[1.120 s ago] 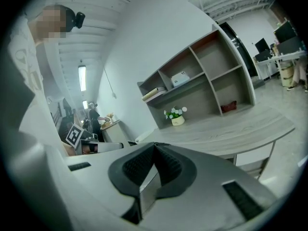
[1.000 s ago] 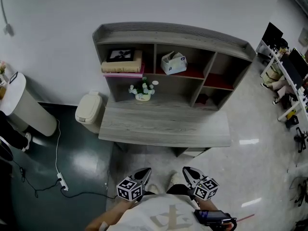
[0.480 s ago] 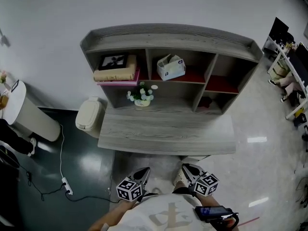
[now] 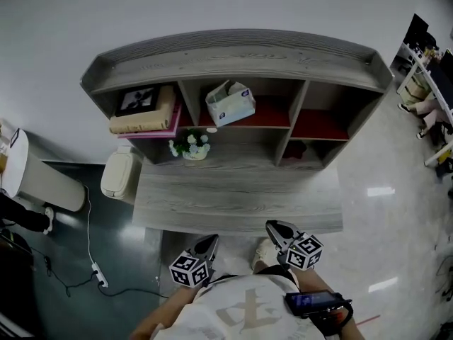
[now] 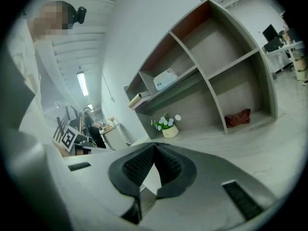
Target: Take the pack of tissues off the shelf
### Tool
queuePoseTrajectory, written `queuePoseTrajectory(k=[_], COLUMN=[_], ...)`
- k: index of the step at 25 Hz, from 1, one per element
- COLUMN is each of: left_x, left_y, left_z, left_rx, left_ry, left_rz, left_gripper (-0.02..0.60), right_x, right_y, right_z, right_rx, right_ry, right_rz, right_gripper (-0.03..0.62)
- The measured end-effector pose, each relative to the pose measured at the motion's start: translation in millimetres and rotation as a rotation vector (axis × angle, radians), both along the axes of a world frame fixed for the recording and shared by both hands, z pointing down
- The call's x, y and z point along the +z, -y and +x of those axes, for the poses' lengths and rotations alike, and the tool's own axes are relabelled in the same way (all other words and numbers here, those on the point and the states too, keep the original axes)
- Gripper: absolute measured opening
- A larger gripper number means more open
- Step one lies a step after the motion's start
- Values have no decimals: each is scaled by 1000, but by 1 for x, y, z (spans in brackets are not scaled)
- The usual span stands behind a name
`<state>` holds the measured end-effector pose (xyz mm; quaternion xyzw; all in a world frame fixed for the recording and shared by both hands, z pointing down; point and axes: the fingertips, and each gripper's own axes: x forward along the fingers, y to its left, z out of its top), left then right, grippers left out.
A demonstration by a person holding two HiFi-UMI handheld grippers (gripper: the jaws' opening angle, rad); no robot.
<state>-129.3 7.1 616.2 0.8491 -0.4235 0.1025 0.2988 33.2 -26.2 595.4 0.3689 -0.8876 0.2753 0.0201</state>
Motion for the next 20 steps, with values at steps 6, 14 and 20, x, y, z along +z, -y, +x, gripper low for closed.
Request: queuePoseTrajectory(k=[6,14,20], left_x=[-4,-14,-24], left_y=[50,95,120], left_z=[22,41,48], left_rx=[-46,-142,-186], left_ry=[13,45,57], left_rz=[9,27,47], left_gripper=[3,3,3], right_x=[-8,-31,-44], right_y=[57,125,156], right_z=[13,16,16], right_rx=[-101,-229,-266], right_ry=[-45,-30,16], right_rz=[47,128,145], right_gripper=[5,6,6])
